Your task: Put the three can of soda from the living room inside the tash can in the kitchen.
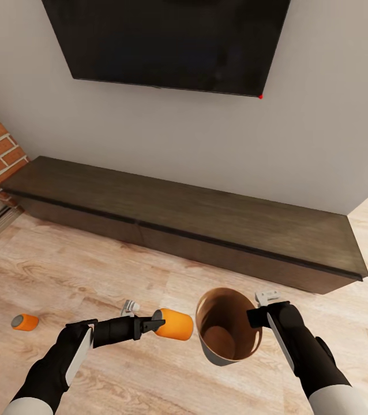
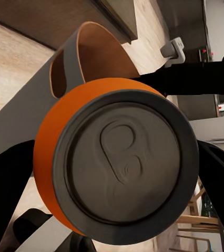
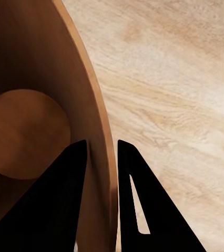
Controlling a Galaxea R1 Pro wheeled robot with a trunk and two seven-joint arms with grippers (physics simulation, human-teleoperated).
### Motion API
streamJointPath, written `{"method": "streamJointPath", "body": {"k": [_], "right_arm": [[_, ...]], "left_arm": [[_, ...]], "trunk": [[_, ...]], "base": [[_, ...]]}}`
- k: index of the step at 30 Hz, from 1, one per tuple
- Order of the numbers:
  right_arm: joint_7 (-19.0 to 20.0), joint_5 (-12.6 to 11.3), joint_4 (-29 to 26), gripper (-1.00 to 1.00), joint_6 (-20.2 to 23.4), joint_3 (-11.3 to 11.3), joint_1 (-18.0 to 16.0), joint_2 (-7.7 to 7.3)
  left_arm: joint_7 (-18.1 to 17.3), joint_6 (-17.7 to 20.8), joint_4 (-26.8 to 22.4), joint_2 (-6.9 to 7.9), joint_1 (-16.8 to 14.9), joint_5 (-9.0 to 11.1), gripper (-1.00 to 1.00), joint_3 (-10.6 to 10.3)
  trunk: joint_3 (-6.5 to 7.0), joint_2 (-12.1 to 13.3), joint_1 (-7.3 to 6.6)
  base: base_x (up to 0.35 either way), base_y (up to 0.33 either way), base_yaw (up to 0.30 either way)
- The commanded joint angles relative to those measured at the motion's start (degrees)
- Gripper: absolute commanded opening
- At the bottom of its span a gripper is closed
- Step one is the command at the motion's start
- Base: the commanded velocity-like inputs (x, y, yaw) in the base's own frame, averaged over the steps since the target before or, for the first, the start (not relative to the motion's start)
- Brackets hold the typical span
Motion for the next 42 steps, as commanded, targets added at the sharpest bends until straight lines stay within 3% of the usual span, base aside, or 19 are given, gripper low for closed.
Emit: {"method": "streamJointPath", "body": {"k": [1,15,20,32,42], "right_arm": [[0.0,-1.0,0.0,-1.00,0.0,0.0,0.0,-0.02],[0.0,-0.7,2.5,-1.00,-1.0,-0.2,0.0,-0.79],[0.0,-0.6,3.2,-1.00,-2.3,-0.2,0.0,-1.04],[0.0,-0.7,5.6,-1.00,-2.7,-0.2,0.0,-1.06],[0.0,-0.8,10.0,-1.00,-7.3,-0.1,-0.1,-1.01]], "left_arm": [[0.0,0.0,0.0,0.01,0.0,0.0,-1.00,0.0],[-0.1,0.0,0.0,-0.03,0.0,0.1,-1.00,0.0],[-3.1,0.4,-0.5,-0.03,0.0,0.1,-1.00,0.0],[-3.9,1.5,-0.8,-0.07,0.0,0.2,-1.00,-0.2],[-3.9,2.0,-2.3,-0.20,0.0,0.2,-1.00,-0.3]], "trunk": [[0.00,0.0,0.00],[0.00,0.0,0.00],[0.00,0.0,0.00],[0.00,0.0,0.00],[0.00,0.0,0.00]], "base": [[0.000,0.000,0.000],[0.000,0.000,0.000],[0.000,0.000,0.000],[0.000,0.000,0.000],[0.000,0.000,0.000]]}}
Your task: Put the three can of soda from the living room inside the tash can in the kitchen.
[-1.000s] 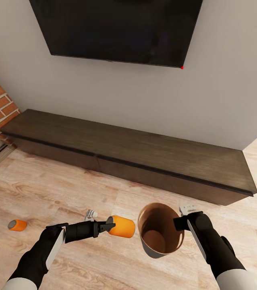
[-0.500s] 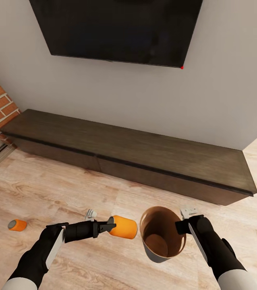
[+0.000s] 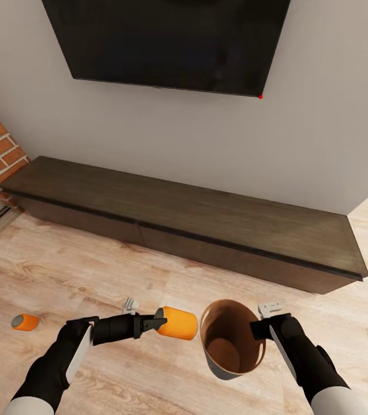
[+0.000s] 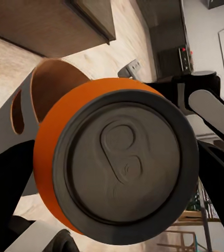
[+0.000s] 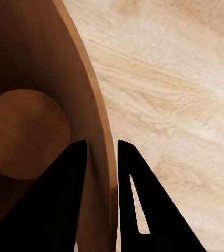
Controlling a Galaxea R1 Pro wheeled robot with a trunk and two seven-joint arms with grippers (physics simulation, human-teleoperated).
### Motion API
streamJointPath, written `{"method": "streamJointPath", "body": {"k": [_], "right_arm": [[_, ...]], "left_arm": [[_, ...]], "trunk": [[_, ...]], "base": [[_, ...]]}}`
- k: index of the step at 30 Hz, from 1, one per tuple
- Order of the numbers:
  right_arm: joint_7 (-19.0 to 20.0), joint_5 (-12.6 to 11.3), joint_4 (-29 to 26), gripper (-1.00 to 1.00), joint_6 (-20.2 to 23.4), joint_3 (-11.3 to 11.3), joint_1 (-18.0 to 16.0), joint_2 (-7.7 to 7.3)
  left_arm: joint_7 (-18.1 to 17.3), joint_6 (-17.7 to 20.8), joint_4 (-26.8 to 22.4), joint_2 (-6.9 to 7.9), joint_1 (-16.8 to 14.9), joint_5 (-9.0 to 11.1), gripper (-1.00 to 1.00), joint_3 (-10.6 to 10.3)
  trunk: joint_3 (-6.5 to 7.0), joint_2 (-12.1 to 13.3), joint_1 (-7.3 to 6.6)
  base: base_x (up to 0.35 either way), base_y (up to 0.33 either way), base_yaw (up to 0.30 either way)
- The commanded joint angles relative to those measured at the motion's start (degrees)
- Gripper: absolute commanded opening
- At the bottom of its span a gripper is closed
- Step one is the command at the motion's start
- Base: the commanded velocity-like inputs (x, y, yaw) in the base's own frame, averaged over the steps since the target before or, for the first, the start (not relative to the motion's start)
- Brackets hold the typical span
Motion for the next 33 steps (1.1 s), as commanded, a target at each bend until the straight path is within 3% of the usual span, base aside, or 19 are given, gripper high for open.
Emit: {"method": "streamJointPath", "body": {"k": [1,17,19,21,24,33], "right_arm": [[0.0,-0.7,0.1,-1.00,0.0,0.0,0.0,0.01],[0.0,-0.7,0.5,-1.00,-0.3,0.1,0.0,0.12],[0.0,-0.7,0.5,-1.00,-0.3,0.1,0.0,0.15],[-0.1,-0.7,0.5,-1.00,-0.3,0.2,0.0,0.25],[-0.1,-0.7,0.5,-1.00,-0.3,0.2,0.0,0.28],[-0.1,-0.7,0.7,-1.00,-0.3,0.3,0.0,0.46]], "left_arm": [[0.0,0.1,-0.1,-0.02,0.0,0.0,-1.00,0.0],[-2.9,0.8,-1.5,-0.55,0.0,0.1,-1.00,0.0],[-3.1,0.8,-1.5,-0.64,0.0,0.5,-1.00,0.0],[-3.5,0.8,-1.5,-1.37,0.0,2.7,-1.00,0.0],[-3.6,0.8,-1.5,-1.66,0.0,3.8,-1.00,0.0],[-3.7,0.8,-1.5,-2.58,0.0,4.4,-1.00,0.0]], "trunk": [[0.00,0.0,0.00],[0.00,0.0,0.00],[0.00,0.0,0.00],[0.00,0.0,0.00],[0.00,0.0,0.00],[0.00,0.0,0.00]], "base": [[0.000,0.000,0.000],[0.000,0.000,0.000],[0.000,0.000,0.000],[0.000,0.000,0.000],[0.000,0.000,0.000],[0.000,0.000,0.000]]}}
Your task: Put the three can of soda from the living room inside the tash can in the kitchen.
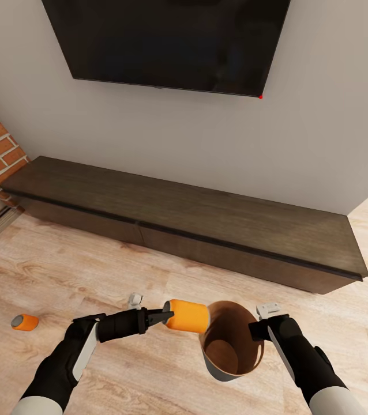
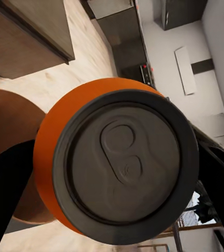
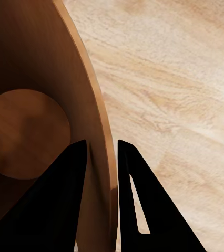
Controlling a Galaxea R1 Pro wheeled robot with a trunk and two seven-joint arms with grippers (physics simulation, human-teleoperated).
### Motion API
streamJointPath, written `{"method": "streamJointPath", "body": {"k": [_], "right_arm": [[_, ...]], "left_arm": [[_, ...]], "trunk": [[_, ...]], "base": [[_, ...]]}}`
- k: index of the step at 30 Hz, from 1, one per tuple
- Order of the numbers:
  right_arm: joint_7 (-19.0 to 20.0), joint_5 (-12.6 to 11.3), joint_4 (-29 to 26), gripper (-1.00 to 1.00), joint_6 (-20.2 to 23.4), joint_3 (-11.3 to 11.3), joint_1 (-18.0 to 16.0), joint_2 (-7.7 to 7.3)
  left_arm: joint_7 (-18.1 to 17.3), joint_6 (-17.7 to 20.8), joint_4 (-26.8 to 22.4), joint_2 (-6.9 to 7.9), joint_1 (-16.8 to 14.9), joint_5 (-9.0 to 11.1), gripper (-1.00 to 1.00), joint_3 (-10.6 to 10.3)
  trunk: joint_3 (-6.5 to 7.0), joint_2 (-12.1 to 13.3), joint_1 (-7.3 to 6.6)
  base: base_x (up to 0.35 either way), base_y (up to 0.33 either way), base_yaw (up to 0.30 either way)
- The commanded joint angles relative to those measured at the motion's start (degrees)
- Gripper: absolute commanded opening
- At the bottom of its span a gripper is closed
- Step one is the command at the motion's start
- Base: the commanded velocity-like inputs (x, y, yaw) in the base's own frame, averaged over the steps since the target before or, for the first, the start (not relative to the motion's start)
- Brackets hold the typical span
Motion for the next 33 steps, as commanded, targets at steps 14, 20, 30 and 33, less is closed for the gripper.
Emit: {"method": "streamJointPath", "body": {"k": [14,20,30,33], "right_arm": [[-1.9,-0.8,0.1,-1.00,0.1,0.0,-0.3,1.06],[-5.6,-0.8,0.1,-1.00,0.2,0.0,-0.5,2.01],[-6.9,-0.8,-0.2,-1.00,0.4,0.1,-0.9,3.43],[-6.9,-0.8,-0.3,-1.00,0.5,0.1,-1.1,3.55]], "left_arm": [[0.2,0.0,0.0,-3.93,0.0,-0.1,-1.00,-0.1],[0.3,0.0,0.1,-4.26,0.0,-0.2,-1.00,-0.2],[4.2,-0.1,0.6,-5.11,0.0,-0.6,-1.00,-0.2],[5.2,-0.1,0.7,-5.53,0.0,-0.6,-1.00,-1.0]], "trunk": [[0.00,0.0,0.00],[0.00,0.0,0.00],[0.00,0.0,0.00],[0.00,0.0,0.00]], "base": [[0.000,0.000,0.000],[0.000,0.000,0.000],[0.000,0.000,0.000],[0.000,0.000,0.000]]}}
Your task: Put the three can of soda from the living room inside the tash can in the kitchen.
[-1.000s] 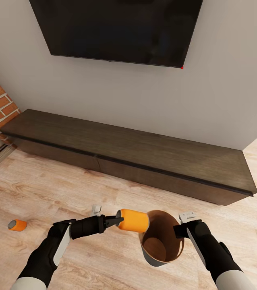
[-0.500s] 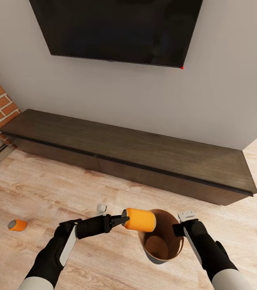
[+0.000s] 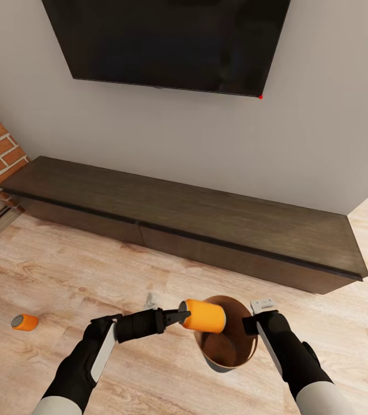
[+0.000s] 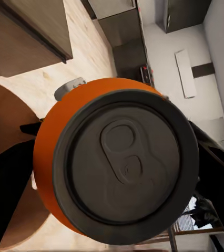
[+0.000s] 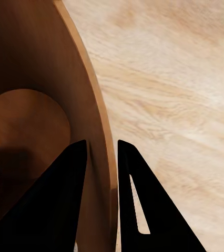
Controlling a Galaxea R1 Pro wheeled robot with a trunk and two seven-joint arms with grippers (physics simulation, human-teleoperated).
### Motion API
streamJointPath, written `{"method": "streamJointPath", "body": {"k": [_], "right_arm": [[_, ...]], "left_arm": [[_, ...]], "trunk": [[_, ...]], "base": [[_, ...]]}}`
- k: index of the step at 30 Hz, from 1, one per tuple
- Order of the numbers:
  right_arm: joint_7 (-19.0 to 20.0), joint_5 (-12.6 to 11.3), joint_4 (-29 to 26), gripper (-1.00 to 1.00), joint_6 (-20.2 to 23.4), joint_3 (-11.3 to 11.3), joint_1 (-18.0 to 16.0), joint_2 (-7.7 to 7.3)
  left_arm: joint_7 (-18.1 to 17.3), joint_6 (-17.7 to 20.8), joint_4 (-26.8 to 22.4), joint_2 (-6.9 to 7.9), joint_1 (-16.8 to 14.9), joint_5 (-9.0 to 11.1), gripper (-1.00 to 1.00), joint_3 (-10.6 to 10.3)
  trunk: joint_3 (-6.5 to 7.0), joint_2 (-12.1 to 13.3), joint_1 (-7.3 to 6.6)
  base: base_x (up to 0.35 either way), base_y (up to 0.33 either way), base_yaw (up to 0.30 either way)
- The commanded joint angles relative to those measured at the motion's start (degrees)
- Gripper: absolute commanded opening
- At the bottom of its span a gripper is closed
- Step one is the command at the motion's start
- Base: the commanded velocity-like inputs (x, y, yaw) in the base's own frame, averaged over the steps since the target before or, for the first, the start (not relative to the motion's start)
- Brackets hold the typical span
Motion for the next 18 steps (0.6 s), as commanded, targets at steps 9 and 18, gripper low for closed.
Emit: {"method": "streamJointPath", "body": {"k": [9,18], "right_arm": [[-0.1,-0.8,-0.1,-1.00,0.2,0.0,-0.7,0.98],[-2.2,-0.8,-0.1,-1.00,0.3,0.0,-1.1,2.21]], "left_arm": [[5.0,0.0,0.1,-1.17,0.0,0.0,-1.00,-2.0],[8.1,0.0,0.1,-1.28,0.0,0.1,-1.00,-5.2]], "trunk": [[0.00,0.0,0.00],[0.00,0.0,0.00]], "base": [[0.000,0.000,0.000],[0.000,0.000,0.000]]}}
